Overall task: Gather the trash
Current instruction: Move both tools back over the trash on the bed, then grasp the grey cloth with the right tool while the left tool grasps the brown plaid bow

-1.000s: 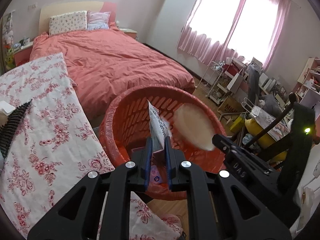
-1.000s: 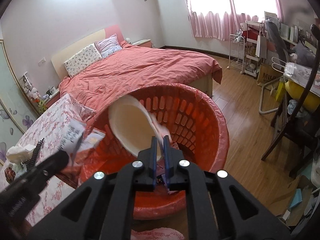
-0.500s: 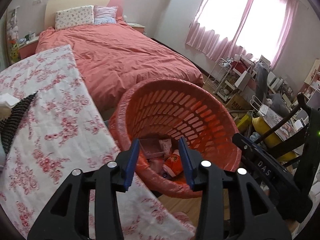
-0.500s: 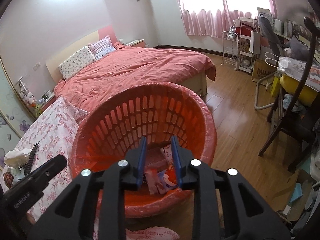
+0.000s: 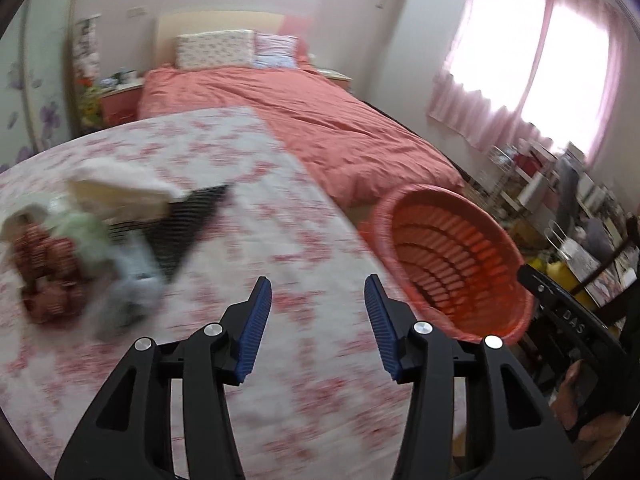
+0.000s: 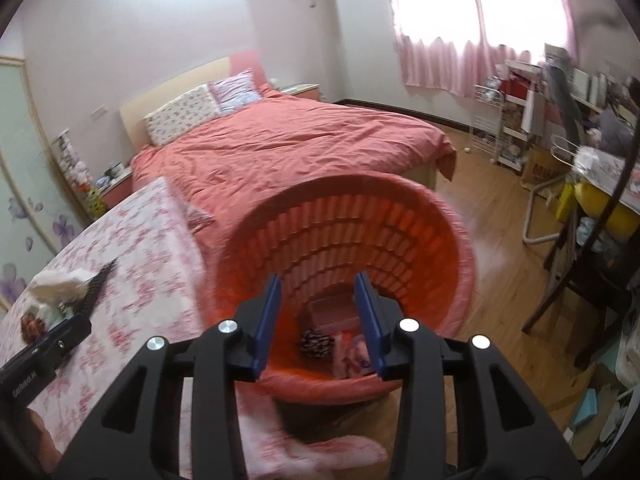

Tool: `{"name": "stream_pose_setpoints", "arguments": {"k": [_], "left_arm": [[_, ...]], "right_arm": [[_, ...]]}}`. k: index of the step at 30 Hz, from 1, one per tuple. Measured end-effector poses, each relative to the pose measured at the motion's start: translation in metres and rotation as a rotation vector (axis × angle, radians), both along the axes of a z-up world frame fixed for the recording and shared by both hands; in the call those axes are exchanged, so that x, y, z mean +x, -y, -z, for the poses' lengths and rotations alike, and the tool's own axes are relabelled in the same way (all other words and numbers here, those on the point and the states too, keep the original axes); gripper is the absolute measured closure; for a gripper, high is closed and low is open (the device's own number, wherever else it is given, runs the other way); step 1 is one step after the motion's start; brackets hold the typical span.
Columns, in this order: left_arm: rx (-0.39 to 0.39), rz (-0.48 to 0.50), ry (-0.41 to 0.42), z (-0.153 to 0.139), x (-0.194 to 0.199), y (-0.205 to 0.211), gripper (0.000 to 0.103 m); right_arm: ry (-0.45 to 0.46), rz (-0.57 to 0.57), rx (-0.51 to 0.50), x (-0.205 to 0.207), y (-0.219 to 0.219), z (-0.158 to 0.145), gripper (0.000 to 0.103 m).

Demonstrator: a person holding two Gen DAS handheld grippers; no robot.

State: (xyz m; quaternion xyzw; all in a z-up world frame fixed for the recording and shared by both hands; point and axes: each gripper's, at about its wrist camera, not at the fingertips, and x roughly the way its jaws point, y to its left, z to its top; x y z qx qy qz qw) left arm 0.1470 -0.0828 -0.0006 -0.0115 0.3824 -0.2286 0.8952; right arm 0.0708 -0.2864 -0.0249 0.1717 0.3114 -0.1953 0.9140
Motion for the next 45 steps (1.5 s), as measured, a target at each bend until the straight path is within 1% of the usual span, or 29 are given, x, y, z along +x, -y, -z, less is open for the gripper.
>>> {"name": "stream_pose_setpoints", "arguments": {"k": [3,5,7,10,14,19,25,30,31,34,36,41,45], "left_arm": [[0.003,-0.075,0.0,-0.002,0.002,-0.036,0.054],[0.023,-0.138,-0.004,-0.001,0.004,-0.063,0.05],[0.037,-0.193,-0.011,0.0,0.006,-0.089,0.05],[0.042,-0.252,-0.008,0.0,0.007,-0.121,0.048],[0.054,-0.331,0.014,-0.003,0.006,-0.162,0.046],[0.054,-0.406,0.015,-0.001,0.007,-0.205,0.045],[0.035,-0.456,-0.003,0.006,0.006,-0.238,0.043],[0.013,-0.475,-0.021,0.011,0.005,-0.255,0.043],[0.008,-0.473,-0.025,0.011,0.005,-0.256,0.043],[0.0,-0.465,-0.033,0.013,0.006,-0.256,0.043],[-0.005,-0.456,-0.038,0.014,0.008,-0.254,0.043],[-0.007,-0.409,-0.047,0.016,0.016,-0.238,0.043],[-0.012,-0.374,-0.081,0.022,0.03,-0.223,0.043]], "right_arm": [[-0.005,-0.084,-0.013,0.013,-0.039,-0.004,0.065],[-0.011,-0.135,-0.019,0.02,-0.063,-0.005,0.065],[-0.019,-0.186,-0.021,0.029,-0.089,-0.006,0.065],[-0.029,-0.267,-0.024,0.044,-0.131,-0.008,0.065],[-0.038,-0.348,-0.033,0.059,-0.177,-0.008,0.065],[-0.055,-0.436,-0.034,0.081,-0.23,-0.008,0.065],[-0.089,-0.485,-0.052,0.103,-0.269,-0.004,0.066],[-0.134,-0.467,-0.07,0.118,-0.275,0.008,0.068],[-0.147,-0.465,-0.071,0.12,-0.275,0.01,0.071],[-0.18,-0.469,-0.074,0.121,-0.274,0.019,0.089],[-0.181,-0.467,-0.075,0.118,-0.27,0.022,0.094],[-0.148,-0.429,-0.072,0.102,-0.248,0.016,0.097],[-0.123,-0.392,-0.076,0.089,-0.228,0.009,0.097]]}}
